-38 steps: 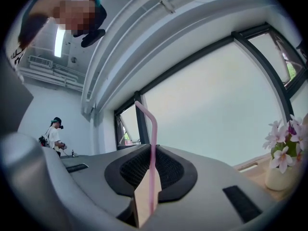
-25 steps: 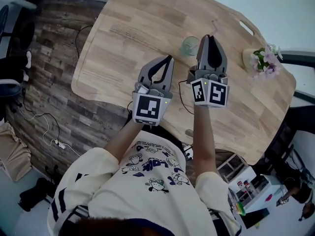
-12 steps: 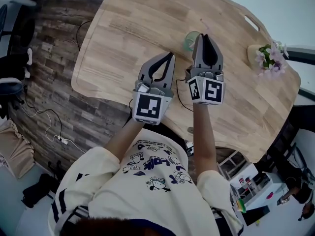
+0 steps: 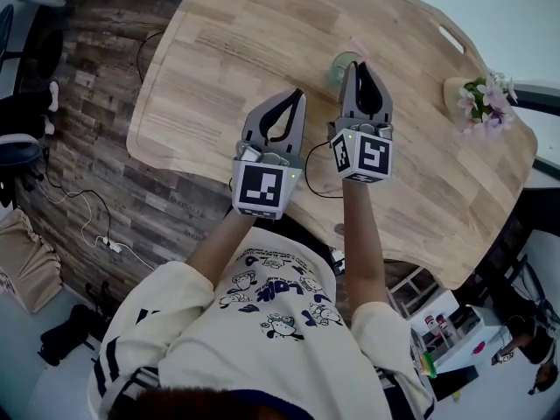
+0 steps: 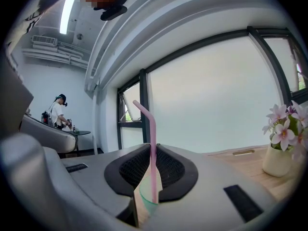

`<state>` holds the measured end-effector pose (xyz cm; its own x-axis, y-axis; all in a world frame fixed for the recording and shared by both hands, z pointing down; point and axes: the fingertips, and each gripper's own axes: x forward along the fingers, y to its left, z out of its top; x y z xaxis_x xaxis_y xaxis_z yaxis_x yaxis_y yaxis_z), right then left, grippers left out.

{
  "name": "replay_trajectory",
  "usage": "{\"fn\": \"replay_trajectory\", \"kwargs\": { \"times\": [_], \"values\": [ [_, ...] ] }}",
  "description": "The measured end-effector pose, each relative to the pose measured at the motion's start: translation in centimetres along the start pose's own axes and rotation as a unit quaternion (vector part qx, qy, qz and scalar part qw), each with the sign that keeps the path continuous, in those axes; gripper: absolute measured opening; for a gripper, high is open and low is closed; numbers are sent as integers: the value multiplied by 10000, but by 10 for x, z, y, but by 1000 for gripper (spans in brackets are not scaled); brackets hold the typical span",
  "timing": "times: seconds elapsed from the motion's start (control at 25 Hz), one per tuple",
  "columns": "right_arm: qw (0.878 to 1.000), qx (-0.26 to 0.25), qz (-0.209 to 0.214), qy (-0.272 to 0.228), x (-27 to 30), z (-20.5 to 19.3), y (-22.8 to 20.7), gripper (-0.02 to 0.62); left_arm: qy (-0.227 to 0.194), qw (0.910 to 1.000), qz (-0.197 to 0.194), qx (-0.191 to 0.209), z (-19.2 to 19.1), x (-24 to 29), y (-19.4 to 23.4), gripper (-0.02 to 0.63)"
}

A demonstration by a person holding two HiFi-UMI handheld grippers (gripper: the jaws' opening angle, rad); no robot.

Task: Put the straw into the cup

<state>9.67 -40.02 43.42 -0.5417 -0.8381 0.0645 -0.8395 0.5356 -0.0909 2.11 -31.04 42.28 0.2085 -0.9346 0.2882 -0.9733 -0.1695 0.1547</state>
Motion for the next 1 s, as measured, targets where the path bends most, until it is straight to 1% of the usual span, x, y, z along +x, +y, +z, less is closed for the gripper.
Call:
{"fn": "replay_trajectory", "kwargs": {
  "times": [0.12, 0.28, 0.52, 0.8, 1.0],
  "values": [
    [10000, 6, 25, 65, 0, -3, 1, 35, -17, 10000, 14, 4, 0, -1, 0, 31],
    [10000, 48, 5, 53, 0, 1, 2, 69, -111, 9999, 16, 18, 3, -1, -1, 31],
    [9999, 77, -64, -106, -9, 19, 3, 74, -182, 9998, -45, 50, 9, -2, -4, 31],
    [9989, 142, -320, -327, -31, 47, 2, 73, -347, 9992, -160, 141, 23, -2, -8, 31],
    [9970, 129, -620, -444, -52, 64, -3, 43, -554, 9974, -344, 301, 40, -1, -20, 31]
  ]
}}
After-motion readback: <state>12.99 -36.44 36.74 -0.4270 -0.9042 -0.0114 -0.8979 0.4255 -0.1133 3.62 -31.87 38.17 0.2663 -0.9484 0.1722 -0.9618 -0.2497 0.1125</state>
